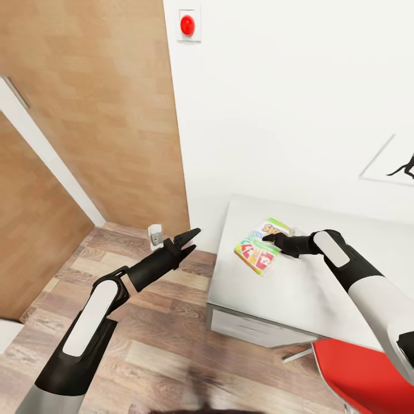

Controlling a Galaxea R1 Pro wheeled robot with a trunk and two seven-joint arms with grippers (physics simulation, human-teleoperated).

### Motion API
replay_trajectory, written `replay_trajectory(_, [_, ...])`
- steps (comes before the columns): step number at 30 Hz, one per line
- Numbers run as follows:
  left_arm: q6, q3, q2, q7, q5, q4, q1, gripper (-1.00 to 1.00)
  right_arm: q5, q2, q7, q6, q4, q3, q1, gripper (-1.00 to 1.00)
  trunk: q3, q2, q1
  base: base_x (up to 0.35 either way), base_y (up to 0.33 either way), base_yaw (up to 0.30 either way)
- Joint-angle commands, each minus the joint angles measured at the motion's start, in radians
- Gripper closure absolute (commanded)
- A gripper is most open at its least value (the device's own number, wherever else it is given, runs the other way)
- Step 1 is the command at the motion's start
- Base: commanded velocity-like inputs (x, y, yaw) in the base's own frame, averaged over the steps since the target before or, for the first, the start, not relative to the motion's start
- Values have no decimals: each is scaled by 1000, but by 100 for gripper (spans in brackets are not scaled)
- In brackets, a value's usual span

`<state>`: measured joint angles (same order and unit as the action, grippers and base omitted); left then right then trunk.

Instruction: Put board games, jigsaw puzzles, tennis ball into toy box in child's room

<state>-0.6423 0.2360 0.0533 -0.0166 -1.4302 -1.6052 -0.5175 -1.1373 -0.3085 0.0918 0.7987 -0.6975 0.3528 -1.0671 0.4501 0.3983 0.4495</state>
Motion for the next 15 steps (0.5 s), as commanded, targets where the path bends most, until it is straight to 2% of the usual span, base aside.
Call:
replay_trajectory(1, [-2, 1, 0, -2, 0, 0, -1, -100, -12, -1, 10, 0, -2, 5, -1, -100, 1, 2, 1, 0, 0, 272])
replay_trajectory(15, [-2, 2, 0, -2, 0, 1, -1, -100, -12, 0, 9, 0, -2, 5, -1, -100, -4, 2, 1, 0, 0, 278])
